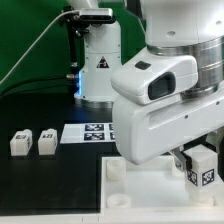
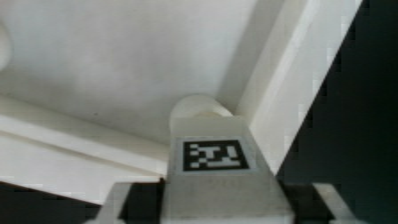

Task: Assemble one leg

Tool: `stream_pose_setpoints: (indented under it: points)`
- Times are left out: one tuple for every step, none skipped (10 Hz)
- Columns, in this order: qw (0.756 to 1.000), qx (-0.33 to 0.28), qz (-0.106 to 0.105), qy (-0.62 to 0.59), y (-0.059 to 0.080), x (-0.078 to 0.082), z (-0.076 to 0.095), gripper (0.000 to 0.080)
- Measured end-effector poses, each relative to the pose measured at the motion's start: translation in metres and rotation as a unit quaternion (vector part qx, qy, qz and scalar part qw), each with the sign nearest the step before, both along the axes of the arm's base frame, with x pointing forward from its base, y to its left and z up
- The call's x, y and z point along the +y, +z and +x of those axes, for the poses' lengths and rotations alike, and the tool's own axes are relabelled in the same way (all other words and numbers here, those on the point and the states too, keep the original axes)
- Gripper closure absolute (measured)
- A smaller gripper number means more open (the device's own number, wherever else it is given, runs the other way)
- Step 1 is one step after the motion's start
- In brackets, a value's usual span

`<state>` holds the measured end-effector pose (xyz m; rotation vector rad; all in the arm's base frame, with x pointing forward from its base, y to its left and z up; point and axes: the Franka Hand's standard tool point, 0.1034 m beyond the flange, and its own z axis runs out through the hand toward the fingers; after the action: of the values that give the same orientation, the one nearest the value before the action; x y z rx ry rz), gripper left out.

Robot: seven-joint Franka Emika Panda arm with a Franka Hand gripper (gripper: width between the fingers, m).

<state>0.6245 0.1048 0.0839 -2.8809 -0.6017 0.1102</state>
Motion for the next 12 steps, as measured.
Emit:
stream_pose_setpoints:
  points:
    - [0.999, 0.002, -0.005, -0.046, -0.001, 0.001, 0.001, 0.0505]
    - [0.991, 0.003, -0.014, -0.131, -0.001, 0.002, 0.000, 0.0505]
    - [0.981, 0.004, -0.020, -0.193, -0.001, 0.003, -0.002, 0.0505]
    - [0.961, 0.010, -0.026, -0.275, -0.001, 0.004, -0.002, 0.0505]
    - [0.933, 0.021, -0.030, -0.357, -0.001, 0.005, -0.002, 0.0505]
    - [0.894, 0.038, -0.030, -0.446, -0.001, 0.005, -0.002, 0.0505]
    - [0.866, 0.048, -0.030, -0.497, -0.001, 0.005, -0.002, 0.0505]
    - [0.836, 0.059, -0.031, -0.544, -0.001, 0.006, -0.002, 0.0505]
    - [0.805, 0.070, -0.033, -0.589, -0.001, 0.006, -0.002, 0.0505]
    - [0.782, 0.077, -0.033, -0.618, -0.001, 0.007, -0.002, 0.0505]
    - [0.741, 0.086, -0.034, -0.665, -0.002, 0.010, -0.002, 0.0505]
    - [0.703, 0.093, -0.035, -0.704, -0.003, 0.016, -0.004, 0.0505]
